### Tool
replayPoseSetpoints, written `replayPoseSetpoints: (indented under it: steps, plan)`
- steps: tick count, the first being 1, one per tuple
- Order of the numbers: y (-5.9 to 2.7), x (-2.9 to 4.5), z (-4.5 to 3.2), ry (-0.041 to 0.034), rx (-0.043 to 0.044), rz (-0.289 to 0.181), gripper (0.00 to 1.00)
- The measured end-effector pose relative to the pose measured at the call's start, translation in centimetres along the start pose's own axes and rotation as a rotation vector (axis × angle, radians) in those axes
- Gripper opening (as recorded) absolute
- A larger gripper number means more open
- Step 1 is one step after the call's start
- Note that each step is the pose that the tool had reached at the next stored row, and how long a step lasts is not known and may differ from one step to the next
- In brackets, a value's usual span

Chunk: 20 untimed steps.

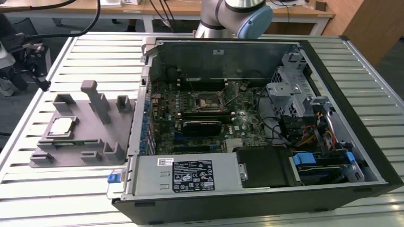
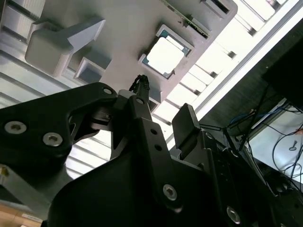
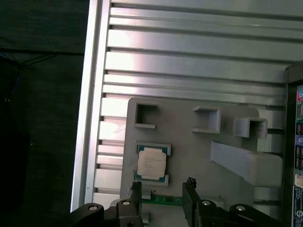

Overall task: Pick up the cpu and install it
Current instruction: 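Pick up the cpu and move it towards the insertion slot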

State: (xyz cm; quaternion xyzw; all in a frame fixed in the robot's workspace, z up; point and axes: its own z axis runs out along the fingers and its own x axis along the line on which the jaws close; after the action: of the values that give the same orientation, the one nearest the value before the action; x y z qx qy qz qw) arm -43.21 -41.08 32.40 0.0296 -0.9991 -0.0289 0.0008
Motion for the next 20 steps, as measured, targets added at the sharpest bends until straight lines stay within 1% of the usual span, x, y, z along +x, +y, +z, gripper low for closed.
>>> replayPoseSetpoints:
  steps: [11, 14, 15, 17, 20]
  plan:
    - [-0.15, 0.01, 0.48, 0.0011, 0.0021, -0.015, 0.47]
    - [-0.24, 0.01, 0.63, 0.0018, 0.0024, -0.027, 0.48]
    - [-0.27, 0.01, 0.70, 0.0023, 0.0023, -0.035, 0.55]
    - [-0.34, 0.02, 0.97, 0.0030, 0.0022, -0.046, 0.55]
    - [-0.42, 0.04, 1.49, 0.0035, 0.0023, -0.046, 0.55]
